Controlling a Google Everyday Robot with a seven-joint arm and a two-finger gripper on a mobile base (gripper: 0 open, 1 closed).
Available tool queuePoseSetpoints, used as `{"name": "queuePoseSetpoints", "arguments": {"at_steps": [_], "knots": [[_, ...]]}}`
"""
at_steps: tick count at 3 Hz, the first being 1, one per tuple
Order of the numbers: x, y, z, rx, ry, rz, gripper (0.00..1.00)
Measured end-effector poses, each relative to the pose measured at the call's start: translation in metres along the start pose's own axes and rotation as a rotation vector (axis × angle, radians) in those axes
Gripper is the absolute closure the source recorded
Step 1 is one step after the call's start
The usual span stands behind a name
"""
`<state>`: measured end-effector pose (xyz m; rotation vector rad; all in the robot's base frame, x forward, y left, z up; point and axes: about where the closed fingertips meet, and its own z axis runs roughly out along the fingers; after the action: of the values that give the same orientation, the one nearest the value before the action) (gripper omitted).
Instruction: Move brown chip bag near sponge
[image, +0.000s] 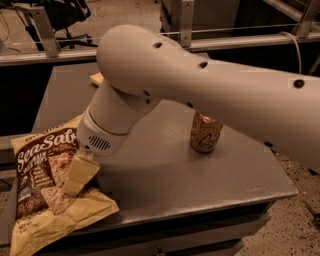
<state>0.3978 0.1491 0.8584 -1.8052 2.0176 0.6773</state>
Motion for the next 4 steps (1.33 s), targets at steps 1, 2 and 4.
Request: {"name": "queuePoseSetpoints", "arguments": {"at_steps": [1,2,4], "knots": [[0.002,-0.002,-0.005,0.011,0.008,0.007,0.65],[0.008,-0.023,-0.040,0.084,-0.002,0.021,0.88],[0.026,-0.077,-0.129,0.289,-0.059,0.109,1.00]]}}
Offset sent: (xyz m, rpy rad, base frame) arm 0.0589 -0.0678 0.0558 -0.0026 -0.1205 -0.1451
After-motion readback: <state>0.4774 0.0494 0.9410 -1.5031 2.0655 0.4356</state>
